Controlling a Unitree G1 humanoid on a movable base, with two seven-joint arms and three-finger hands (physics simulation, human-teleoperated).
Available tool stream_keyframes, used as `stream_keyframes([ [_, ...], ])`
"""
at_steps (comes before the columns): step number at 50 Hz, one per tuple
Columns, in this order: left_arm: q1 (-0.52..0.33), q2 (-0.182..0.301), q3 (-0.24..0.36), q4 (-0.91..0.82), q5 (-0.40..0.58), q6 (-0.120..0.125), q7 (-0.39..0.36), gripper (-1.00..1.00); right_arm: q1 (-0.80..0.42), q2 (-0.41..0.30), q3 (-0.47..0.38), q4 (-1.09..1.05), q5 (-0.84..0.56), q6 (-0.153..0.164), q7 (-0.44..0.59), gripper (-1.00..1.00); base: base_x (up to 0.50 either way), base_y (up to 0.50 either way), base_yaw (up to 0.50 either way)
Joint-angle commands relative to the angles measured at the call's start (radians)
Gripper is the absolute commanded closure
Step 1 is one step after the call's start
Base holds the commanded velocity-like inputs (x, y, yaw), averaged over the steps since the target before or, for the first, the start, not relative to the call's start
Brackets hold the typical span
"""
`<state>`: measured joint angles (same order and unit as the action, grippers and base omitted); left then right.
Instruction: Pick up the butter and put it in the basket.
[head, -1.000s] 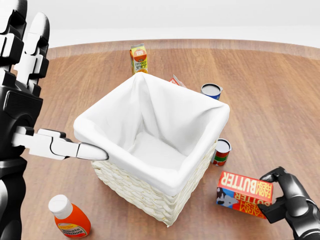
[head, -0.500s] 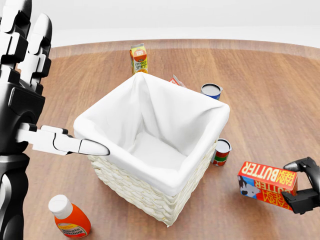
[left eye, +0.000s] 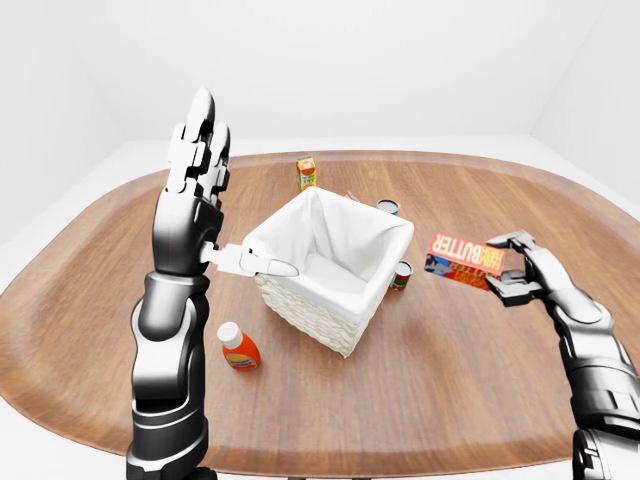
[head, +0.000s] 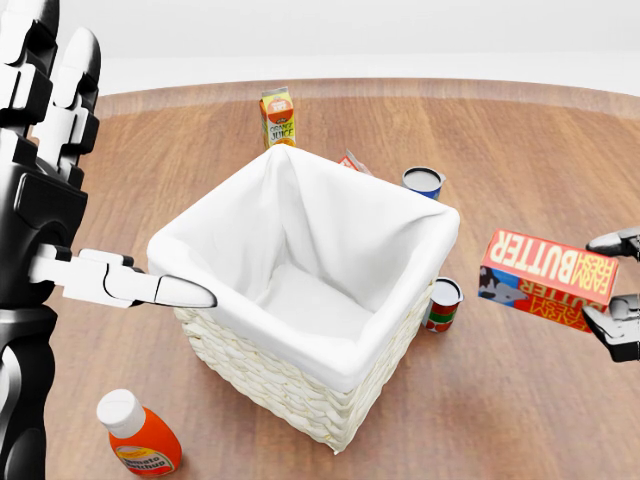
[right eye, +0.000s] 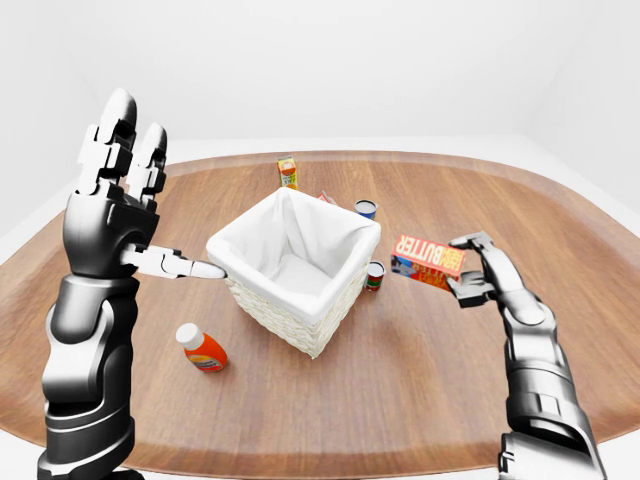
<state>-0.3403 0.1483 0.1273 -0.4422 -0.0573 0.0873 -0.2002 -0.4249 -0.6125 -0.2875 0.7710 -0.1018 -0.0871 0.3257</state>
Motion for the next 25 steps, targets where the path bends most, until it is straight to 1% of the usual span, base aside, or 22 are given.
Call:
stream_keyframes([
  [1, 0.003, 0.0, 0.002, 0.004, -0.002, 0.0, -0.001, -1.0, 0.022, -0.013, -0.129, -0.361, 0.088, 0.0, 0.044, 1.0, 0.0, 0.0, 0.0],
  [7, 0.003, 0.001, 0.003, 0.007, -0.004, 0.0, 0.0, -1.0, 0.005, -0.018, -0.142, -0.468, 0.097, 0.0, 0.055, 1.0, 0.0, 0.0, 0.0],
  [12, -0.002, 0.001, -0.001, 0.005, -0.004, 0.0, 0.0, -1.0, -0.042, -0.024, -0.131, -0.531, 0.09, 0.0, 0.063, 1.0, 0.0, 0.0, 0.0],
  [18, -0.005, 0.004, 0.004, 0.01, -0.007, 0.0, -0.004, -1.0, -0.107, -0.021, -0.097, -0.616, 0.059, 0.0, 0.057, 1.0, 0.0, 0.0, 0.0],
  [22, -0.007, 0.006, 0.006, 0.008, -0.01, 0.0, -0.005, -1.0, -0.136, -0.013, -0.082, -0.66, 0.033, 0.0, 0.066, 1.0, 0.0, 0.0, 0.0],
  [25, -0.01, 0.007, 0.007, 0.016, -0.012, 0.0, -0.005, -1.0, -0.169, -0.006, -0.056, -0.697, -0.004, 0.0, 0.08, 1.0, 0.0, 0.0, 0.0],
])
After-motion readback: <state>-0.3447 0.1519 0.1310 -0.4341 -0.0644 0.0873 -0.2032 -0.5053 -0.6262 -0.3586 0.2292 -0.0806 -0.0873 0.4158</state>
